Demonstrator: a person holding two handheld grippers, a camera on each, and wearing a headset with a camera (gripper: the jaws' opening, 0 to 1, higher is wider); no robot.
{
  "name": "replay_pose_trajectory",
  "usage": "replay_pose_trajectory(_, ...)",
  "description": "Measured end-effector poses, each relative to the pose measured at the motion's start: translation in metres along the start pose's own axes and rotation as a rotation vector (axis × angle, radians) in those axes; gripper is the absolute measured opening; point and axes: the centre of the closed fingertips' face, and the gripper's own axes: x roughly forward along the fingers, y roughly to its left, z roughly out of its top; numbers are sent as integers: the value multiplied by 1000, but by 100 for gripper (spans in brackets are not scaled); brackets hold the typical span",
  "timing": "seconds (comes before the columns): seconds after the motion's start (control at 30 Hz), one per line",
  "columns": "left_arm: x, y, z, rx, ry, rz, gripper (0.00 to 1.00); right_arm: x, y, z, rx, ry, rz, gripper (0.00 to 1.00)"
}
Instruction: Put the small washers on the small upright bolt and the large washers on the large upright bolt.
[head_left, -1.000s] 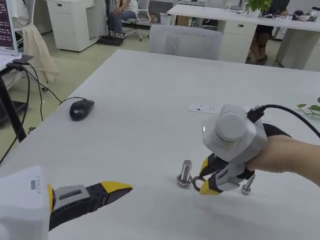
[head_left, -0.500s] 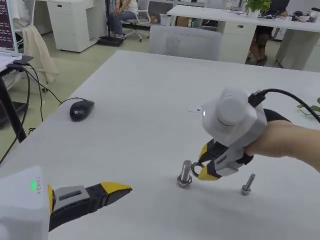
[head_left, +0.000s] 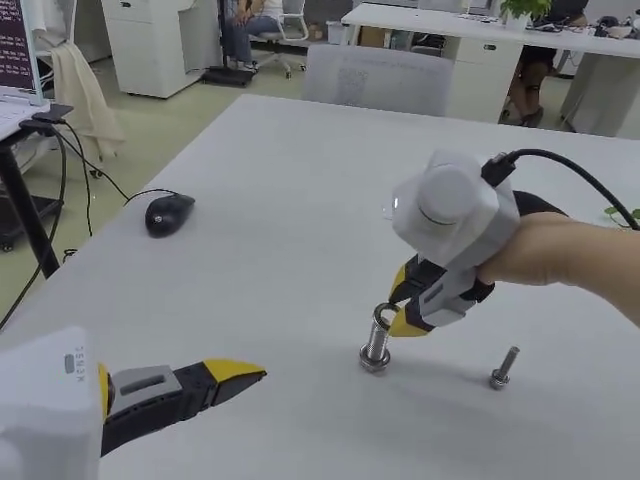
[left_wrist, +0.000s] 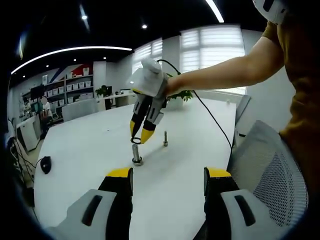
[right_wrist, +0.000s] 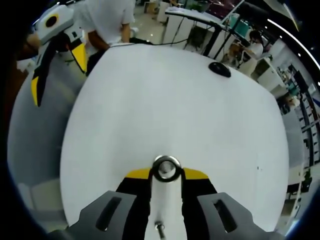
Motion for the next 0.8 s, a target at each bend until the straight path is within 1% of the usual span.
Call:
replay_pose_trajectory(0.33, -1, 4, -1, -4, -3, 2, 56, 3, 1, 2, -11, 13, 16, 22)
replay_pose_trajectory(0.57, 0, 6, -2, -7, -3, 0, 56, 8, 2, 4, -23, 23, 31, 22)
replay_pose_trajectory(0.63, 0, 5, -2, -9, -3, 1, 56, 10, 1, 3, -25, 27, 34, 22)
replay_pose_trajectory(0.7, -1, 7, -4, -10, -2, 4, 56, 13, 1, 1, -26, 33, 37, 22)
replay_pose_trajectory(0.8, -1, 6, -4, -12, -1, 5, 56, 15, 0, -1, -26, 41, 41, 22)
